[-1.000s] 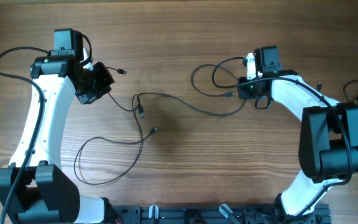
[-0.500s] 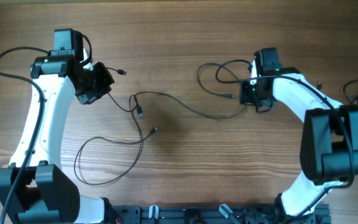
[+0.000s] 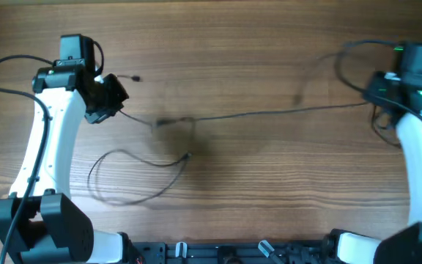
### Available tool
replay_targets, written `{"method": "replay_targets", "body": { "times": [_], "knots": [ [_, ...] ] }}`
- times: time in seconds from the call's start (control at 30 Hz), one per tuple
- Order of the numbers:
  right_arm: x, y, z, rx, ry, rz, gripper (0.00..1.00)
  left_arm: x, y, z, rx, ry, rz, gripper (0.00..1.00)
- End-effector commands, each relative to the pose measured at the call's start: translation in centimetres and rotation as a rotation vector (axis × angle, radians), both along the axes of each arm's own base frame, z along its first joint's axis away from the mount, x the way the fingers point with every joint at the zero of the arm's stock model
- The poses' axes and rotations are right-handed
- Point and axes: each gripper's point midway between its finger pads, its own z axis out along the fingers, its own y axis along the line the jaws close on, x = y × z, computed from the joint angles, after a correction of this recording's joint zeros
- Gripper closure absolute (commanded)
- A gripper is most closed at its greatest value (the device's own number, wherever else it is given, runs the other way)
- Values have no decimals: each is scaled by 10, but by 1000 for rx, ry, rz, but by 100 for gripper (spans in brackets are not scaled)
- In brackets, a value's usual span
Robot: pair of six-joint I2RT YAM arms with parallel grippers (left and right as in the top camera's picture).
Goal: Untangle cables
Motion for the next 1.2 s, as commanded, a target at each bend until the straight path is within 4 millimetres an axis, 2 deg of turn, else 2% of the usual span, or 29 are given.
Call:
{"method": "replay_targets", "body": {
  "times": [0.0,0.1,0.2,0.63,0.67,0.7,0.77,0.8,0.83,1.0,1.03,1.17],
  "knots": [
    [-27,-52,19,-14,-53,-210,96,-8,29,-2,48,22,69,96],
    [-39,-71,15,52,-68,-265,96,-12,41,-3,45,34,106,96],
    [-41,-76,14,129,-108,-281,96,-16,47,-4,29,47,131,96],
    [-39,-76,11,155,-124,-273,95,-15,22,-3,-33,47,74,96],
    [-38,-73,10,169,-125,-265,88,-14,20,-3,-33,47,66,96],
    [-34,-70,10,187,-134,-248,69,-14,17,-3,-33,47,59,96],
    [-25,-60,12,232,-160,-196,43,-14,14,-3,-32,46,49,96],
    [-16,-48,14,274,-183,-119,34,-13,11,-3,-32,46,41,96],
    [-11,-36,16,307,-195,-63,30,-13,9,-3,-31,44,35,96],
    [-2,-2,13,358,-170,53,30,-13,7,-3,-31,44,30,96],
    [-1,20,9,377,-135,101,30,-13,7,-3,-31,44,30,96],
    [0,72,-4,395,-38,245,32,-12,7,-3,-31,41,30,96]
  ]
}}
